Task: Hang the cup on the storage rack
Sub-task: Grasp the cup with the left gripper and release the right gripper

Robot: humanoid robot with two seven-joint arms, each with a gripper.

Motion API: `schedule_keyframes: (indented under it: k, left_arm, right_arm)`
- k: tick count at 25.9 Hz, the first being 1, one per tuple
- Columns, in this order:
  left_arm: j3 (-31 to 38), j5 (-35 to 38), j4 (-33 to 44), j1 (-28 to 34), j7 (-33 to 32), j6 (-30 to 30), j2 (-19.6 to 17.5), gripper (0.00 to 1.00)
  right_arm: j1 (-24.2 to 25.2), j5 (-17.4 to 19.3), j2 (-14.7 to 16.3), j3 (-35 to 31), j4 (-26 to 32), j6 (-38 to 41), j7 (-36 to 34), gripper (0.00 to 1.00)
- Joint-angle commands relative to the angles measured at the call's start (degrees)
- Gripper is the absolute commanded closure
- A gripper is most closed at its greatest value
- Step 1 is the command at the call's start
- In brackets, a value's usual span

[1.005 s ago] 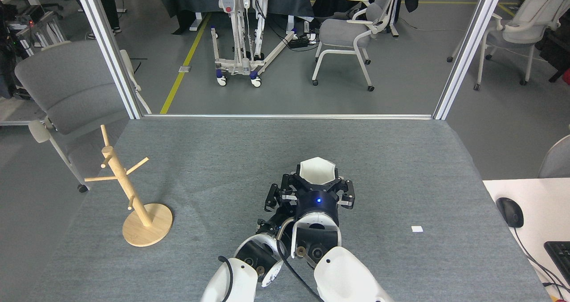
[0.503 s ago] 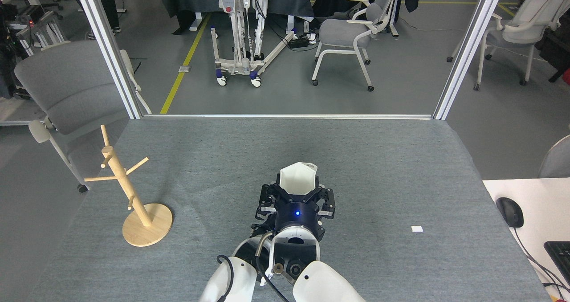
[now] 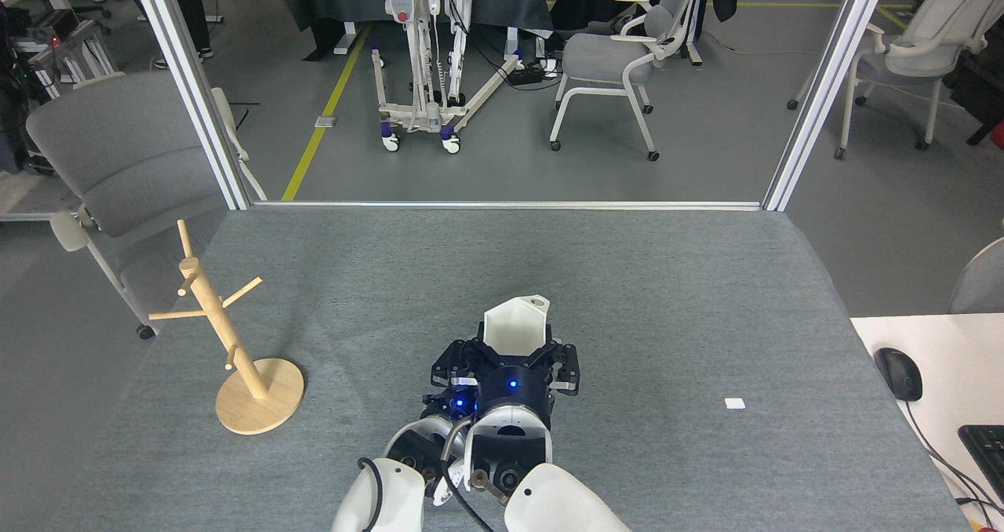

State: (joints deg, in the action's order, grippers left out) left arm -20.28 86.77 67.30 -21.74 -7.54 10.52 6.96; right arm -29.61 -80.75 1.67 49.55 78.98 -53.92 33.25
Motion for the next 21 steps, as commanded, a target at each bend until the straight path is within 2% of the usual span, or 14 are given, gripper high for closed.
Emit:
schedule_keyframes:
  k: [1, 5, 11, 14, 17, 20, 21]
  left_arm:
    - [2.00, -0.03, 1.08, 1.08, 1.65, 0.73, -0.02, 0.01]
    - [2.79, 0.06, 0.90, 1.08, 4.29, 0.29, 0.07, 0.01]
    - [2.79, 0.50, -0.24, 0.73, 4.20, -0.85, 0.78, 0.02]
    - [2.71, 0.50, -0.68, 0.38, 4.29, -2.79, 0.86, 0.09]
    - [2.62, 0.50, -0.59, 0.38, 3.76, -2.79, 0.78, 0.35]
    - [2.53, 0.50, -0.59, 0.47, 3.50, -2.17, 0.25, 0.74]
    - [2.53, 0.50, -0.59, 0.56, 3.41, -1.73, 0.07, 0.91]
  right_arm:
    - [-0.18, 0.07, 0.00, -0.25, -0.85, -0.04, -0.64, 0.88]
    - [-0.27, 0.07, -0.17, -0.25, -0.94, -0.13, -0.64, 0.89]
    - [-0.10, 0.24, -0.70, -0.25, -1.38, -0.13, -0.64, 0.89]
    - [-0.01, 0.24, -0.79, -0.25, -1.47, -0.13, -0.64, 0.91]
    - [-0.01, 0.24, -1.14, -0.25, -1.47, -0.22, -0.64, 0.92]
    - [0.26, 0.24, -1.40, -0.25, -1.47, -0.22, -0.64, 0.93]
    - [0.34, 0.24, -1.49, -0.25, -1.47, -0.31, -0.64, 0.94]
